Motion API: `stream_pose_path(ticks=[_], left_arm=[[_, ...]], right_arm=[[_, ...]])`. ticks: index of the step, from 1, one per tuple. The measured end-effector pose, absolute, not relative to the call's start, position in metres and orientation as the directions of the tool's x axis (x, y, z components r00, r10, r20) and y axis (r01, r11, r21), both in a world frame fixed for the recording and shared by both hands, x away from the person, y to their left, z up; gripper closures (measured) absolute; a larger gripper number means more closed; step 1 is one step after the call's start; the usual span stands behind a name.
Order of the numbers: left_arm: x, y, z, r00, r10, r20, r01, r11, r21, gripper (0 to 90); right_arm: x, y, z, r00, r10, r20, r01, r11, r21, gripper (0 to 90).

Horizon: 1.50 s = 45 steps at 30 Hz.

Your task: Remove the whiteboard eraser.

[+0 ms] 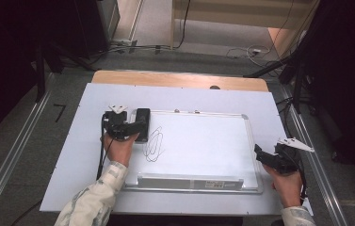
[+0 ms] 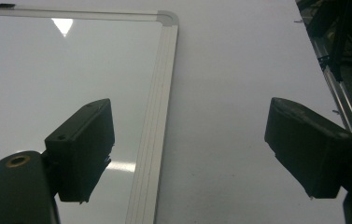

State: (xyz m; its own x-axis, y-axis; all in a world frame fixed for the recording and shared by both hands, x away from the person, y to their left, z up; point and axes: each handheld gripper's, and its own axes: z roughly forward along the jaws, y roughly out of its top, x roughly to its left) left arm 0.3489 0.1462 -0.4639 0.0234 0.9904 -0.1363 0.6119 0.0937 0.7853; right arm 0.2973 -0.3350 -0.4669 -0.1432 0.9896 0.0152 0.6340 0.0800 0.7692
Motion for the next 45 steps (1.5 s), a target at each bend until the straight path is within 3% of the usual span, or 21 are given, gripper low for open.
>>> stream_pose_path(ticks=[5, 21, 29, 45], left_arm=[[0.363, 0.139, -0.469, 0.035, 0.988, -0.15, 0.64, 0.093, 0.762, 17.2], [0.384, 0.126, -0.478, 0.038, 0.991, -0.132, 0.659, 0.074, 0.748, 25.2], [0.388, 0.121, -0.482, 0.038, 0.993, -0.112, 0.669, 0.058, 0.741, 33.7], [0.392, 0.115, -0.487, 0.01, 0.998, -0.065, 0.673, 0.041, 0.738, 38.0]], right_arm=[[0.297, -0.336, -0.467, -0.142, 0.99, 0.016, 0.635, 0.078, 0.769, 14.5], [0.298, -0.335, -0.468, -0.149, 0.989, 0.015, 0.635, 0.084, 0.768, 14.6], [0.298, -0.335, -0.468, -0.147, 0.989, 0.018, 0.637, 0.081, 0.766, 14.6], [0.298, -0.335, -0.468, -0.146, 0.989, 0.019, 0.637, 0.079, 0.767, 14.7]])
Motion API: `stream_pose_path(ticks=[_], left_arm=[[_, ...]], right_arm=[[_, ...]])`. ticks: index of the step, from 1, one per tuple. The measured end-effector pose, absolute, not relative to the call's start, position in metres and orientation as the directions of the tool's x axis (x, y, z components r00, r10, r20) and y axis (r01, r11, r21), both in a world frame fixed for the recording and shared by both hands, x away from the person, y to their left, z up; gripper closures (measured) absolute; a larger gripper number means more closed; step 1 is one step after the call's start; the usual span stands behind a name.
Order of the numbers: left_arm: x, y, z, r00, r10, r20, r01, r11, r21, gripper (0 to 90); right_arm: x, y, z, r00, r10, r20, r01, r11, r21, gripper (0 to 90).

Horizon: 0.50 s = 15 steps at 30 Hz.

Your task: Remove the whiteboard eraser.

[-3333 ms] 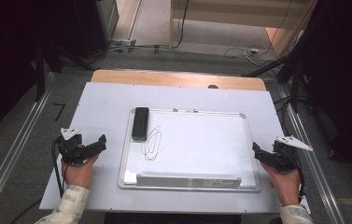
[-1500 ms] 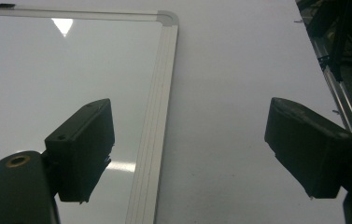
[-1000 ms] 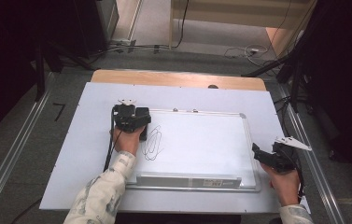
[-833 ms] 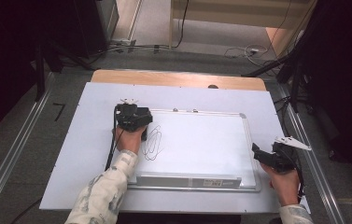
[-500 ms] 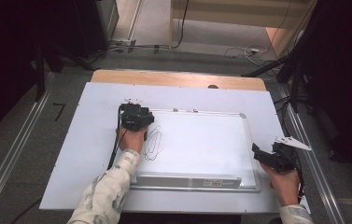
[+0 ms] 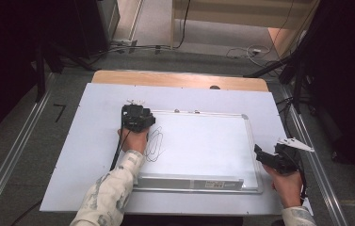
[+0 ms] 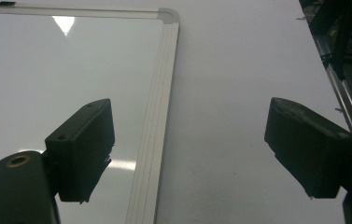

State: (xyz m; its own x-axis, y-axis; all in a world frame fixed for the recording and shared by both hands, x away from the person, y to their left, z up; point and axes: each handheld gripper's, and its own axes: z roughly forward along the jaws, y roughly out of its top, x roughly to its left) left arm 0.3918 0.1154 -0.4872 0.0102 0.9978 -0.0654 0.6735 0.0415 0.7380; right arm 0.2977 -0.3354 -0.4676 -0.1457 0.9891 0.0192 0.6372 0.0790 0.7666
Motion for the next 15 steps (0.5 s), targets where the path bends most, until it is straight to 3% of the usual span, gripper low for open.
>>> stream_pose_path(ticks=[15], left_arm=[[0.3939, 0.118, -0.4891, 0.008, 0.996, -0.094, 0.68, 0.063, 0.731, 39.0]], right_arm=[[0.2976, -0.3352, -0.4676, -0.146, 0.989, 0.019, 0.637, 0.079, 0.767, 14.7]])
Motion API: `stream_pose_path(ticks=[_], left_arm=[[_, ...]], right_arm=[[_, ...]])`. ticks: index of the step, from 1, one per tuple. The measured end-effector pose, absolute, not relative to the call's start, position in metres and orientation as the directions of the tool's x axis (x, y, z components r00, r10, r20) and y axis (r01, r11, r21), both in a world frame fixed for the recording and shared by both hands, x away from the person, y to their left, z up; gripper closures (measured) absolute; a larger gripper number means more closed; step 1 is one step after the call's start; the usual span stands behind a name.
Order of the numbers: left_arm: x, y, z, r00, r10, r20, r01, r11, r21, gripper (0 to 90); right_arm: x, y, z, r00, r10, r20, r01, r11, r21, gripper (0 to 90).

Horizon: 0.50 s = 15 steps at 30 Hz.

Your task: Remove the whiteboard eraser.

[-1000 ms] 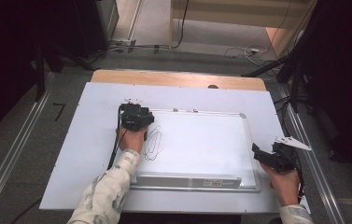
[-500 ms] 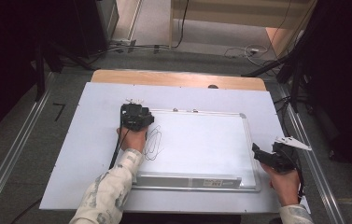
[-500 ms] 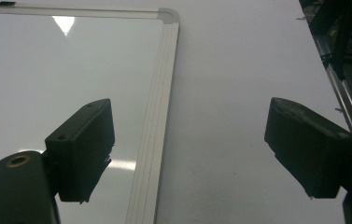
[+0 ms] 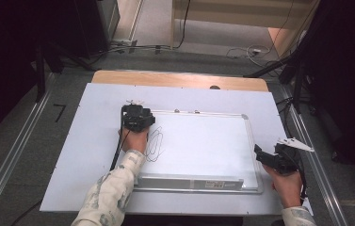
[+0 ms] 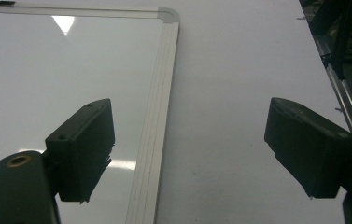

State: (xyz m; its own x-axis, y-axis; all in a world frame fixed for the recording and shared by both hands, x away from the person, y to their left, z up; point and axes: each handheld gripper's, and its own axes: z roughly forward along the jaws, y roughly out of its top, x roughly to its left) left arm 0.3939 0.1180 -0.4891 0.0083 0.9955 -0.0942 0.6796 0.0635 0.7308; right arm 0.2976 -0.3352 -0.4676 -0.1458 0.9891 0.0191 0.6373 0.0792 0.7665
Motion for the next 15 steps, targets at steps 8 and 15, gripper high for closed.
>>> stream_pose_path(ticks=[8, 15], left_arm=[[0.3938, 0.1185, -0.4889, 0.019, 0.996, -0.088, 0.676, 0.052, 0.735, 38.9], [0.3922, 0.1151, -0.4878, -0.001, 0.996, -0.089, 0.675, 0.067, 0.735, 35.9]], right_arm=[[0.2977, -0.3359, -0.4676, -0.144, 0.989, 0.017, 0.637, 0.08, 0.767, 14.7], [0.2979, -0.3359, -0.4676, -0.141, 0.99, 0.017, 0.638, 0.078, 0.766, 14.7]])
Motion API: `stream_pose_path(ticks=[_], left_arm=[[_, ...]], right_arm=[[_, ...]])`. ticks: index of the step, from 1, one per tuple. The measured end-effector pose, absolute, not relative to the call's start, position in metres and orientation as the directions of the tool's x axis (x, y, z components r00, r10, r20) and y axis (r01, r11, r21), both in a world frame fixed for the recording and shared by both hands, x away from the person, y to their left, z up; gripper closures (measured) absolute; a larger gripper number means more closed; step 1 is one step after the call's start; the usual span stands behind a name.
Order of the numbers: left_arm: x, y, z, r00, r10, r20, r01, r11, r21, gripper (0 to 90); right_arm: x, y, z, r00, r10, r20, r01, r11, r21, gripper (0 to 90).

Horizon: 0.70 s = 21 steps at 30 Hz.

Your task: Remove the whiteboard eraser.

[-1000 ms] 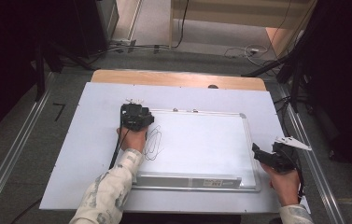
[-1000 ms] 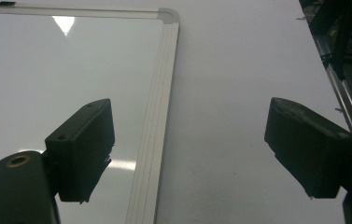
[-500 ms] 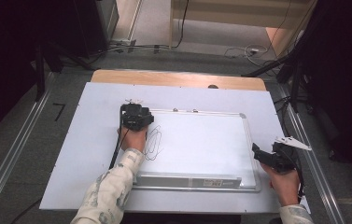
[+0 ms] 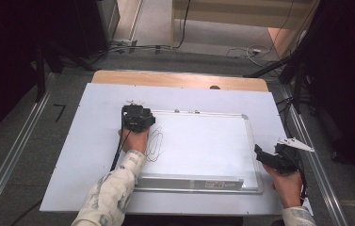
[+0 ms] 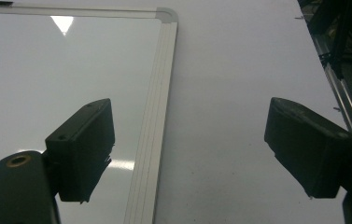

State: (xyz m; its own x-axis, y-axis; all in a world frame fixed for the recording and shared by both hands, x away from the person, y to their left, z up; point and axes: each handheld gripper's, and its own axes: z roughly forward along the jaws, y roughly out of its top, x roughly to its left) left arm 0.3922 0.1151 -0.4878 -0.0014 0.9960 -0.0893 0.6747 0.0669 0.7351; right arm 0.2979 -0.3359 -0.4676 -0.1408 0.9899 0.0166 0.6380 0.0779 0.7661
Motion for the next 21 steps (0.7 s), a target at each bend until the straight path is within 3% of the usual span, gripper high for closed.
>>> stream_pose_path(ticks=[6, 11, 21], left_arm=[[0.392, 0.1112, -0.4891, -0.004, 0.997, -0.074, 0.684, 0.057, 0.727, 32.9], [0.3916, 0.1107, -0.4887, -0.012, 0.998, -0.054, 0.682, 0.047, 0.73, 40.5], [0.3919, 0.1104, -0.4876, 0.021, 0.999, -0.036, 0.686, 0.012, 0.728, 41.4]], right_arm=[[0.2981, -0.3357, -0.4678, -0.142, 0.99, 0.016, 0.638, 0.079, 0.766, 14.7], [0.2982, -0.3358, -0.4679, -0.139, 0.99, 0.016, 0.641, 0.077, 0.764, 14.7], [0.2979, -0.3365, -0.4675, -0.135, 0.991, 0.017, 0.64, 0.074, 0.765, 14.8]])
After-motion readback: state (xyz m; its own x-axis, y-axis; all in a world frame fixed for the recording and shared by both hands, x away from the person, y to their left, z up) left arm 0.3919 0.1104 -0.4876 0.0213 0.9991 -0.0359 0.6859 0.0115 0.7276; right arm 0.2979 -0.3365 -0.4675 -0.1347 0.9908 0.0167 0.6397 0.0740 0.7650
